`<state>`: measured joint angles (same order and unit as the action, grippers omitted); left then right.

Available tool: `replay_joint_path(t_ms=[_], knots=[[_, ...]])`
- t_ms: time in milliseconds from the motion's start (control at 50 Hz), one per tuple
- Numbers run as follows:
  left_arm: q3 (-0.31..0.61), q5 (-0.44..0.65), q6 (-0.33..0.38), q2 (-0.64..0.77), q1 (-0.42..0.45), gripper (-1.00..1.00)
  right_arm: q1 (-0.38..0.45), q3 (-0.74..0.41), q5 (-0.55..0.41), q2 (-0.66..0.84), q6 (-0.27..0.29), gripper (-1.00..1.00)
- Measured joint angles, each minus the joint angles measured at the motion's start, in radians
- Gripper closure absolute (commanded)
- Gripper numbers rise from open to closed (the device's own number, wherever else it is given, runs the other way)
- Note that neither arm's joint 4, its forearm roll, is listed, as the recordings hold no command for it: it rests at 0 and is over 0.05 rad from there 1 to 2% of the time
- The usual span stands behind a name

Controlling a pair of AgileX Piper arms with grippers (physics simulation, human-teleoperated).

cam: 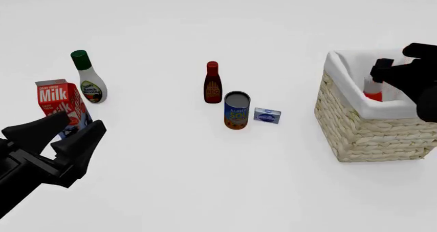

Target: Pick the ketchup and place it in the basket.

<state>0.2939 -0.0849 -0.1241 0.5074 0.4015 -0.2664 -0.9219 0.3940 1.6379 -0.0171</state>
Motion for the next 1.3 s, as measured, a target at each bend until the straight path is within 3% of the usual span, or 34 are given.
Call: replay_joint_path(t_ms=[460,1300], knots=[[-0.002,-0.003,-0.002,-0.001,-0.002,-1.00,0.012,0.030,-0.004,-0.064,-0.011,-1.00],[0.009,0.006,-0.004,-0.018,-0.001,-1.00,0.112,0.328,0.027,-0.449,-0.016,-1.00]])
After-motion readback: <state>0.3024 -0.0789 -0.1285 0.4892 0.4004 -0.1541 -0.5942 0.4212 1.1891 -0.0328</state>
